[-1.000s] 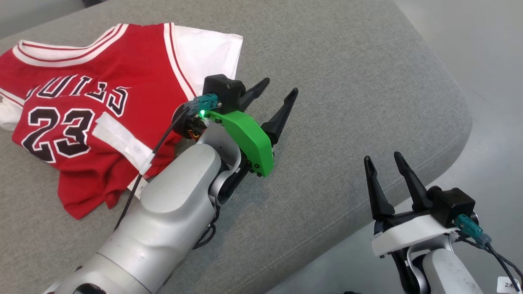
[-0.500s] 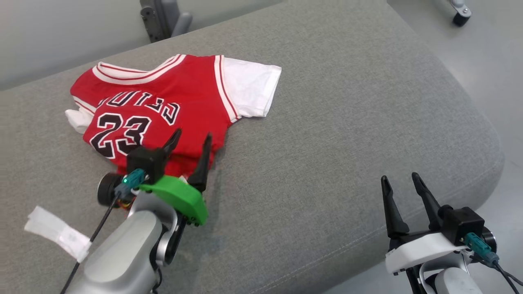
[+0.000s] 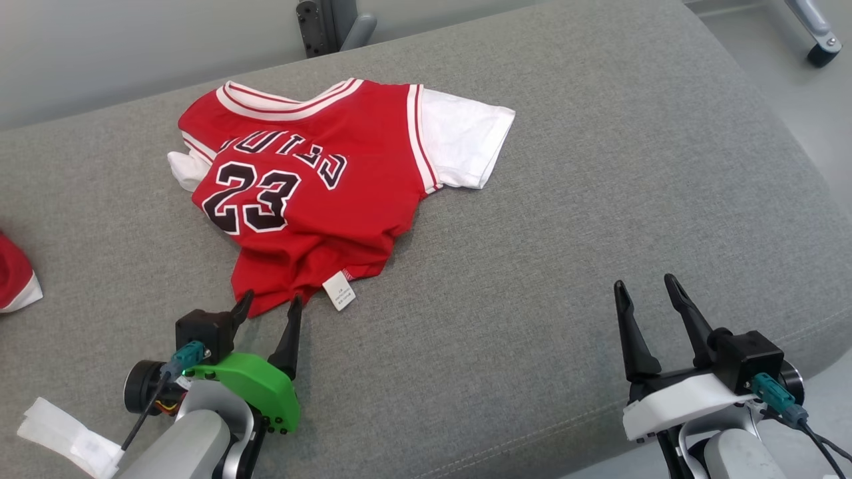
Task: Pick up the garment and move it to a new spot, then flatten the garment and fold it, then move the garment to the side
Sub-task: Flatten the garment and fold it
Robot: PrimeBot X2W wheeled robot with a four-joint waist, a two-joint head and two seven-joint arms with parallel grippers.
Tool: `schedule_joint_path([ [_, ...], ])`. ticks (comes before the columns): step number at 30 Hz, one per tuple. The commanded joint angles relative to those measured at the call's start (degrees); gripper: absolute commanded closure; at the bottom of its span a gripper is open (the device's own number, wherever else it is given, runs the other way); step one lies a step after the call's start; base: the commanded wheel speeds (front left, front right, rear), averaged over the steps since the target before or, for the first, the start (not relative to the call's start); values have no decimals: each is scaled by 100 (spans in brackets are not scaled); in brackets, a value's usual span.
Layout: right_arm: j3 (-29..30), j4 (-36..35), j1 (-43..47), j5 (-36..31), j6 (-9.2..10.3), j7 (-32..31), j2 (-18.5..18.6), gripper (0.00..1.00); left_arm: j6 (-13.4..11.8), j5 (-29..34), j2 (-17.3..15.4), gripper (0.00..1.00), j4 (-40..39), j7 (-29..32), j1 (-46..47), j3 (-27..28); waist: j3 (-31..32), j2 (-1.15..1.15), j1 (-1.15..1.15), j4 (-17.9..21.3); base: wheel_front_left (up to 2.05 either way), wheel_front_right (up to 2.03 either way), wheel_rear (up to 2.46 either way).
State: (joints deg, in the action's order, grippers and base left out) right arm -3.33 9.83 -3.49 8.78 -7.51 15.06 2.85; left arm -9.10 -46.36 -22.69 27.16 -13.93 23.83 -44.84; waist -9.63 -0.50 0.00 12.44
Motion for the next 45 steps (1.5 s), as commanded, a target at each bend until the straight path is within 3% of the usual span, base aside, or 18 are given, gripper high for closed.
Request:
schedule_joint_path([
  [1,-11,-2,-70,-16,4,17,9,0,46,33,-13,0,57,-3,18,-15,-59,50,0,-7,0,0,0],
  [16,-20,0,-155,58,4,17,9,0,352,-20,240,0,794,77,402,-146,-208,50,0,234,0,0,0],
  [17,-21,0,-152,61,4,17,9,0,366,-25,242,12,841,73,413,-149,-208,50,0,248,0,0,0],
  [18,-17,2,-147,59,4,17,8,0,401,-27,243,62,875,64,429,-152,-206,50,0,261,0,0,0],
  [19,-9,2,-140,61,4,17,9,0,427,-35,248,98,904,54,443,-153,-206,50,0,270,0,0,0],
  [25,60,-1,-73,70,4,17,9,0,554,31,282,100,998,11,514,-213,-171,50,0,235,0,0,0],
  [30,109,22,24,32,4,18,8,0,425,218,113,100,635,-68,453,-162,-47,50,0,85,0,0,0],
  [37,191,14,227,-5,4,17,7,0,-145,505,-684,100,-1017,114,-152,-166,170,50,0,-283,0,0,0],
  [38,191,14,227,-5,4,17,7,0,-145,505,-684,100,-1017,114,-152,-166,170,50,0,-283,0,0,0],
  [45,188,-13,291,-93,4,18,9,0,-750,592,-1549,100,-2289,569,-1017,-271,283,50,0,-681,0,0,0],
])
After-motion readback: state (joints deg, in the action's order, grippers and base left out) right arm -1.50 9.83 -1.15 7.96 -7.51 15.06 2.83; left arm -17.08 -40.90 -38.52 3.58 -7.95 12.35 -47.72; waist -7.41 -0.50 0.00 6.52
